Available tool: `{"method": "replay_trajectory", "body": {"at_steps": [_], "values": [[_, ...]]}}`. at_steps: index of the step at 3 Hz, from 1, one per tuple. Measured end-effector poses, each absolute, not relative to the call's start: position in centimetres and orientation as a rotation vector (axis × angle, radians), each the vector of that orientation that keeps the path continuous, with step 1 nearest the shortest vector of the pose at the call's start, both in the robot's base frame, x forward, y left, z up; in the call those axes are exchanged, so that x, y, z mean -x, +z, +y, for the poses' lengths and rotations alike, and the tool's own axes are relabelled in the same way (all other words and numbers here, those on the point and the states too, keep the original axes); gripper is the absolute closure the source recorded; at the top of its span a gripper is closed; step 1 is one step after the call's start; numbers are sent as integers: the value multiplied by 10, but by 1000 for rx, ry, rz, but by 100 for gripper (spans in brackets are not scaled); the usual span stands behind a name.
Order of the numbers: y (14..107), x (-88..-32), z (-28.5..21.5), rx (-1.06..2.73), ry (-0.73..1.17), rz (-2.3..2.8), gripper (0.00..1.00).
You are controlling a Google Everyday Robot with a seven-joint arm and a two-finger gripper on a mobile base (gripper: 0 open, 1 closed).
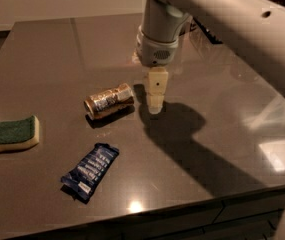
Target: Pick orange can
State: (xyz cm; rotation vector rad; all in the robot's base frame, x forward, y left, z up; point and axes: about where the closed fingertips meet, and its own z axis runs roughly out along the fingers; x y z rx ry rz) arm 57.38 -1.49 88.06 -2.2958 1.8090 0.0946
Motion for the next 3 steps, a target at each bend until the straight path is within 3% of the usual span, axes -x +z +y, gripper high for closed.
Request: {"method": "replay_trajectory", "body": {"at_steps": [2,3], "values": [[857,-564,44,2443,143,1625,0],[850,-556,57,2506,133,1583,12]]}}
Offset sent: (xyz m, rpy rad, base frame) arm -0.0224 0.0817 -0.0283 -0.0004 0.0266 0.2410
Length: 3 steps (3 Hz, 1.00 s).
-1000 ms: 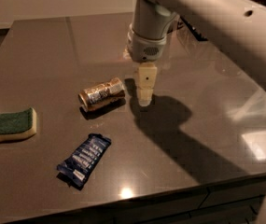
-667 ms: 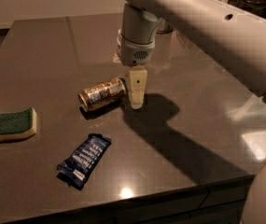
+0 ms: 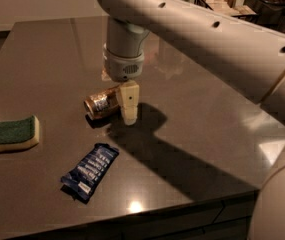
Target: Pick orange can
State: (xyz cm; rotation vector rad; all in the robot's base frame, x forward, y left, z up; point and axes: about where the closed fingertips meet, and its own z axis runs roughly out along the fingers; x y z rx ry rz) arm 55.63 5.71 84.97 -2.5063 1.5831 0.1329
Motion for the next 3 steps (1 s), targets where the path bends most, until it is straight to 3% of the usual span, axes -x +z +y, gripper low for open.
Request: {"method": "replay_trajectory", "body": {"at_steps": [3], "values": [[877,-551,55,2519,148,1583,82]]}}
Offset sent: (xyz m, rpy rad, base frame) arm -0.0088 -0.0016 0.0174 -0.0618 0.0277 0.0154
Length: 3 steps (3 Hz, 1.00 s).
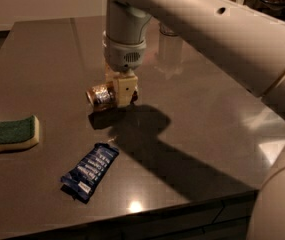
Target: Pick orange can
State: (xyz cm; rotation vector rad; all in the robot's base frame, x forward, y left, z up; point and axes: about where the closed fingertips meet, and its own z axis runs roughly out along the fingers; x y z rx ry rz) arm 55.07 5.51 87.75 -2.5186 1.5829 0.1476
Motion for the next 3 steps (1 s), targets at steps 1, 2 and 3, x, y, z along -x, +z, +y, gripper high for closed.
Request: {"method": "replay_trajectory", "body": {"at_steps": [1,2,3], "values": [[910,-551,52,2468,191,1565,100],[942,-556,54,2422,218,1541,100],[960,-558,54,2377,235,1545,100]]}}
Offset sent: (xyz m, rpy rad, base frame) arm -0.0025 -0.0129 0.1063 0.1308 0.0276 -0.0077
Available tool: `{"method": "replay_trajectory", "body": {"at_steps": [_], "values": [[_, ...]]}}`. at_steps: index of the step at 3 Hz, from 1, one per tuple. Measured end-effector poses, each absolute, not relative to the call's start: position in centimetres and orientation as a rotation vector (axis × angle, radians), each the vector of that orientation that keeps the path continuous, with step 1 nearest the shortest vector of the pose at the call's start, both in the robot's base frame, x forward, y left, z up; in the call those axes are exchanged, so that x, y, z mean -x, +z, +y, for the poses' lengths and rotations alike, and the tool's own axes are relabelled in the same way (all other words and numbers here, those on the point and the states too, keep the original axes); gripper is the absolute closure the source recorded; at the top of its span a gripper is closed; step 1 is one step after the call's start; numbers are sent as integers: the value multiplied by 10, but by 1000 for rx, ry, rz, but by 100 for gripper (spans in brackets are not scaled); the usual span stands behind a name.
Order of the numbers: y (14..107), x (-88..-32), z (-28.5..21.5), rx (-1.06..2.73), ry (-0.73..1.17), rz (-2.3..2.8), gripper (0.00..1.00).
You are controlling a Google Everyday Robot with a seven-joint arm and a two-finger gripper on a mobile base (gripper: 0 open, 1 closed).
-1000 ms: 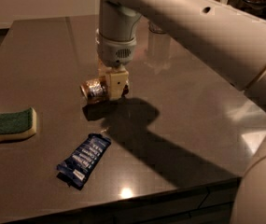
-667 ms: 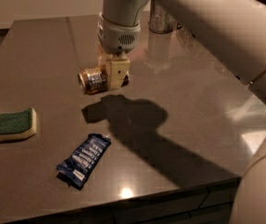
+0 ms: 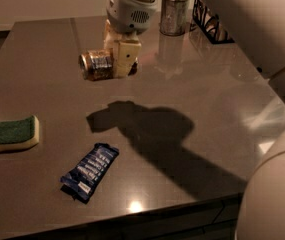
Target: Pick orange can
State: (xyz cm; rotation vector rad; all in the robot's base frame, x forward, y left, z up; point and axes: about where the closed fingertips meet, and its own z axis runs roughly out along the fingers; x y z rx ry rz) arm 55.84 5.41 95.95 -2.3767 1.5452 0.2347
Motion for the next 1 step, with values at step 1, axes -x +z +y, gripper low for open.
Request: {"method": "replay_trajectory", "body": {"at_steps": [1], "values": [[960,-564,60,2353,223,1532,100]]}}
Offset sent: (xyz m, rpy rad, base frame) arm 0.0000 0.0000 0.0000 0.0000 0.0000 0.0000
